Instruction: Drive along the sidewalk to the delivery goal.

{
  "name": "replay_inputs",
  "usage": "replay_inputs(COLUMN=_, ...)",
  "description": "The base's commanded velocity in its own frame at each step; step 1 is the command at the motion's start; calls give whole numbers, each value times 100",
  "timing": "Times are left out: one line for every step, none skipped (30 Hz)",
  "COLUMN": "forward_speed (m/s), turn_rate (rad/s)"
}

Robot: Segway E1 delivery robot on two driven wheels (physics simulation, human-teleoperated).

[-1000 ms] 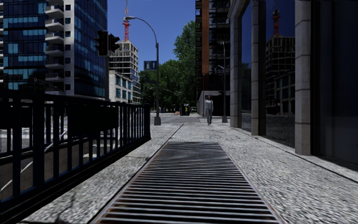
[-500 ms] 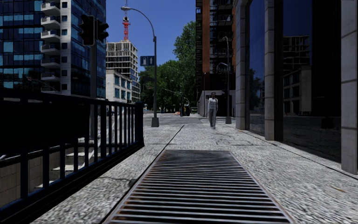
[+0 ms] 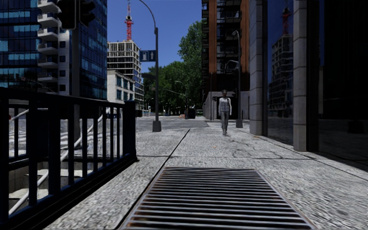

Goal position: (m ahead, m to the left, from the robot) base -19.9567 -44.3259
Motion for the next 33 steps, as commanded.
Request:
replay_inputs(forward_speed=200, turn_rate=0)
replay_inputs(forward_speed=200, turn_rate=0)
replay_inputs(forward_speed=200, turn_rate=0)
replay_inputs(forward_speed=200, turn_rate=0)
replay_inputs(forward_speed=200, turn_rate=0)
replay_inputs(forward_speed=200, turn_rate=0)
replay_inputs(forward_speed=200, turn_rate=0)
replay_inputs(forward_speed=200, turn_rate=0)
replay_inputs(forward_speed=200, turn_rate=0)
replay_inputs(forward_speed=200, turn_rate=0)
replay_inputs(forward_speed=200, turn_rate=0)
replay_inputs(forward_speed=200, turn_rate=0)
replay_inputs(forward_speed=200, turn_rate=0)
replay_inputs(forward_speed=200, turn_rate=0)
replay_inputs(forward_speed=200, turn_rate=0)
replay_inputs(forward_speed=200, turn_rate=0)
replay_inputs(forward_speed=200, turn_rate=0)
replay_inputs(forward_speed=200, turn_rate=0)
replay_inputs(forward_speed=200, turn_rate=0)
replay_inputs(forward_speed=200, turn_rate=0)
replay_inputs(forward_speed=200, turn_rate=0)
replay_inputs(forward_speed=200, turn_rate=0)
replay_inputs(forward_speed=200, turn_rate=0)
replay_inputs(forward_speed=200, turn_rate=0)
replay_inputs(forward_speed=200, turn_rate=0)
replay_inputs(forward_speed=200, turn_rate=0)
replay_inputs(forward_speed=200, turn_rate=0)
replay_inputs(forward_speed=200, turn_rate=0)
replay_inputs(forward_speed=200, turn_rate=0)
replay_inputs(forward_speed=200, turn_rate=0)
replay_inputs(forward_speed=200, turn_rate=0)
replay_inputs(forward_speed=200, turn_rate=0)
replay_inputs(forward_speed=200, turn_rate=0)
